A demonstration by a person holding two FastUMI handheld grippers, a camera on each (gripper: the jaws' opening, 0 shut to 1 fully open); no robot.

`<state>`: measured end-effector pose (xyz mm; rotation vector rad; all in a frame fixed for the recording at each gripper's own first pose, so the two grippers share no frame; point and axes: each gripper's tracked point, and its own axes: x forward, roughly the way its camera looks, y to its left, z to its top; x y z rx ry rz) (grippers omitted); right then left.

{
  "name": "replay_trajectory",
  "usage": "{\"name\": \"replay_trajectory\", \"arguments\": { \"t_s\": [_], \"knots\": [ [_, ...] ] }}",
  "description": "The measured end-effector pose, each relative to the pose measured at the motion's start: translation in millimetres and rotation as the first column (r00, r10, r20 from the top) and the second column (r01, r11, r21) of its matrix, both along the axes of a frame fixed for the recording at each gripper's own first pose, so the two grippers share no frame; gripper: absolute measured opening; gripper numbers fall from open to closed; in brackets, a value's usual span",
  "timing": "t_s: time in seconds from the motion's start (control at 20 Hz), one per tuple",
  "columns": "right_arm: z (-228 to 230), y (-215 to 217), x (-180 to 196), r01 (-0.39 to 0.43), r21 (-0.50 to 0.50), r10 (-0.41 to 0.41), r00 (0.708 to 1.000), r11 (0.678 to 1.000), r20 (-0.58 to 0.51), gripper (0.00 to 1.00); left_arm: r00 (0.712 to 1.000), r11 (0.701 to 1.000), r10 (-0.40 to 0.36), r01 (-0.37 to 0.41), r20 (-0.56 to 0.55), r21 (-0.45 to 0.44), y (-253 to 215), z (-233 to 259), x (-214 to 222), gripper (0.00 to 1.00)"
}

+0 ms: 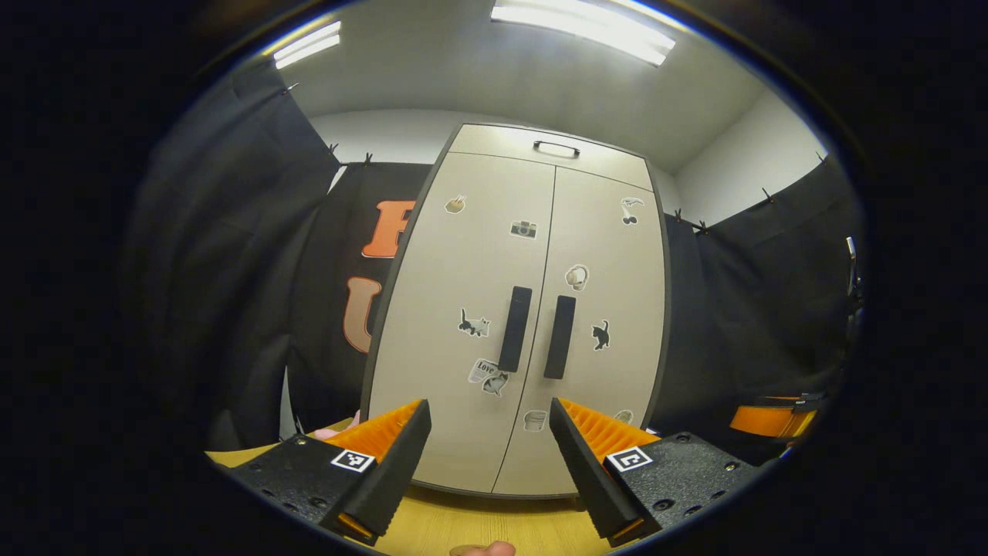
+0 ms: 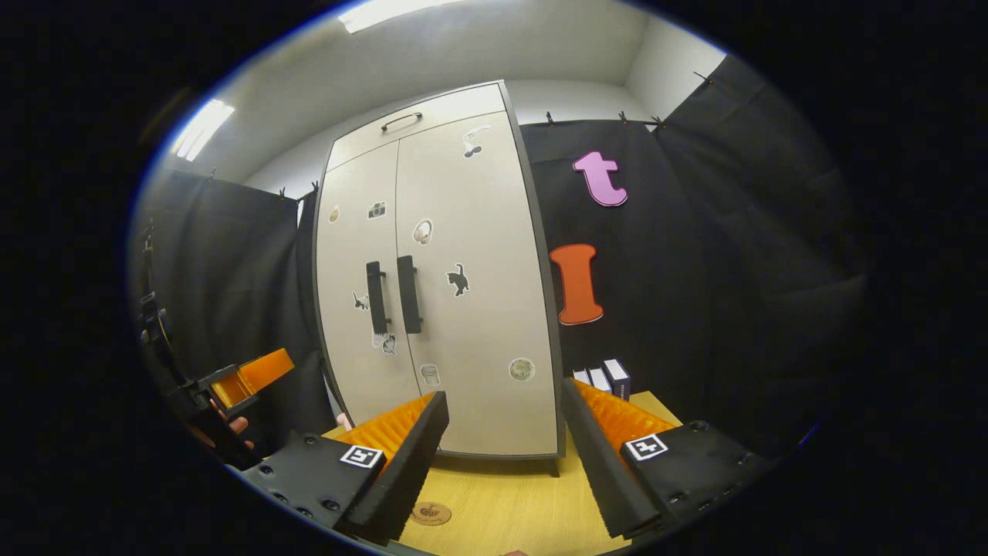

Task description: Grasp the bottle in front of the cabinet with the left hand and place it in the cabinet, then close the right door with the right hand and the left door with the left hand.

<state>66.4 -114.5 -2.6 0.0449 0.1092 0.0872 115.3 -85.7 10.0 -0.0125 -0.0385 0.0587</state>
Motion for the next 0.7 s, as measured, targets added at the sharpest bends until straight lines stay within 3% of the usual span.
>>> {"name": "replay_trajectory", "arguments": {
  "t_s": [0.05, 0.7],
  "knots": [
    [-0.7, -0.5, 0.6, 0.002, 0.003, -0.002, 1.000, 1.000, -0.001, 0.98, 1.000, 1.000, -0.003, 0.003, 0.001, -0.002, -1.0, 0.6, -0.2, 0.91],
    [-2.8, 3.3, 3.3, -0.002, 0.013, 0.002, 1.000, 1.000, -0.005, 0.98, 1.000, 1.000, 0.012, -0.012, -0.003, -0.002, 8.2, -3.8, 0.8, 0.94]
  ]
}}
